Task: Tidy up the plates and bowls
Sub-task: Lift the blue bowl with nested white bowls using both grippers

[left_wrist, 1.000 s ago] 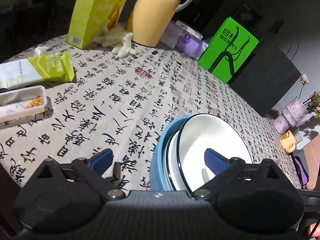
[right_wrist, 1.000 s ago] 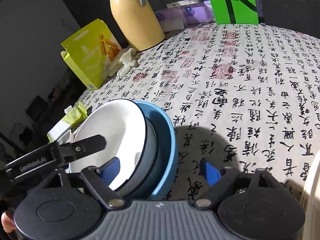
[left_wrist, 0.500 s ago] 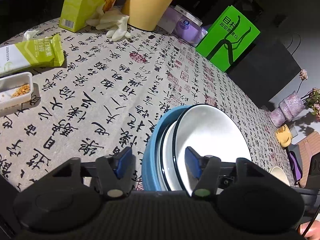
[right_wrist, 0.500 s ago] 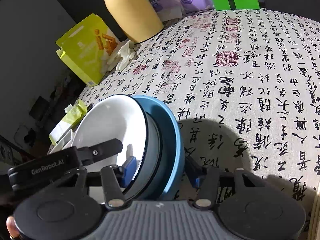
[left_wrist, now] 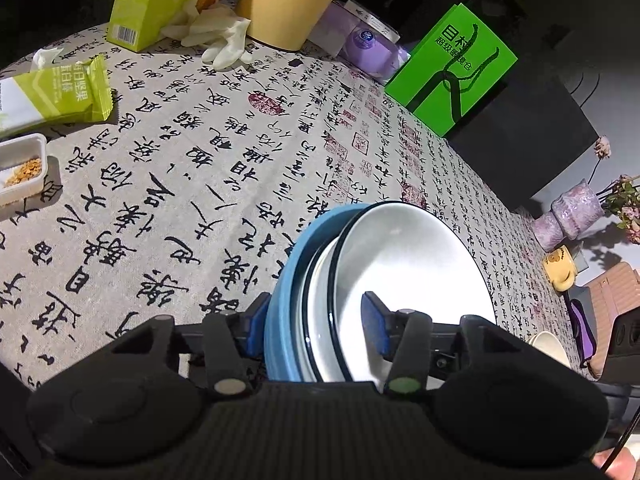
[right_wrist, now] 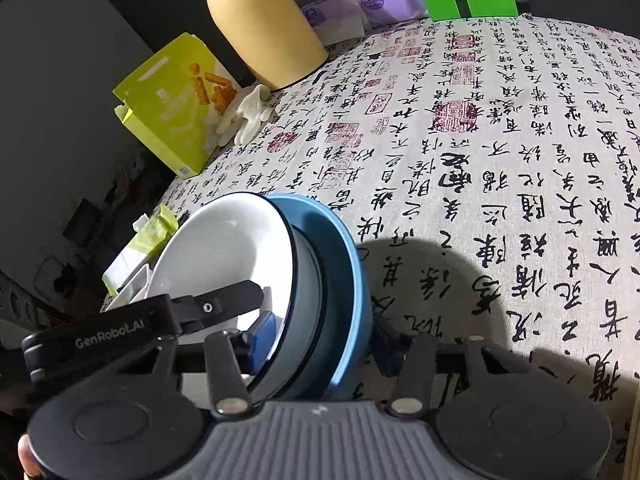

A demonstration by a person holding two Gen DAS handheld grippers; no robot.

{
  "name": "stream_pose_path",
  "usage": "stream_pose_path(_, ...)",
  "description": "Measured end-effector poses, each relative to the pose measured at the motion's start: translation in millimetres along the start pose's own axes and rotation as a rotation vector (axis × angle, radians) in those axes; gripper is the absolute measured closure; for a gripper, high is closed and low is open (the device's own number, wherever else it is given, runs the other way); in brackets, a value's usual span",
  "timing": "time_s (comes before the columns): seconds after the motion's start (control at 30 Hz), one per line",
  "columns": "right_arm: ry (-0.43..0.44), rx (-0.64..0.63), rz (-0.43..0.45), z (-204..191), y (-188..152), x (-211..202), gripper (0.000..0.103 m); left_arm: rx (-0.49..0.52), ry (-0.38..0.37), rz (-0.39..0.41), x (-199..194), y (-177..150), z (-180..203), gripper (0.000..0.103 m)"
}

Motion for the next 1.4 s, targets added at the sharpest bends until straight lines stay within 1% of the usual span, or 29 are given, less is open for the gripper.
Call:
stream_pose_path(0.2, 0.010, 0.004, 0.009, 1.0, -2.5, -0.7, 0.054, -0.008, -0.007, 0.005, 0.1, -0.7, -1.3, 0.054)
stream_pose_path(0.5, 0.052, 0.036, 0.003, 4.4, -4.6, 1.3, 0.052, -0.007, -0.003, 0.004, 1.2, -1.0, 1.4, 0.051)
stream_pose_path(0.83, 0.074, 0.080, 0.027, 8.0, -6.2, 0.5, 0.057, -0.018, 0.007, 0.010, 0.2, -1.2, 2.2, 0.051)
stream_pose_path(1.4, 0.084, 0.124, 0.037, 9.2, -10.7, -1.9, 0.058, -0.042, 0.032, 0.006, -1.3, -1.8, 5.3, 0.051)
Point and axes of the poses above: each gripper's, at about its wrist camera, not at the fingertips, and x roughly the way its jaws point, z to its right, y to its top, the point moved 1 cm from there along x, roughly the way its jaws point, and after that the axes turned 10 degrees about -z, right-handed, at the moved point
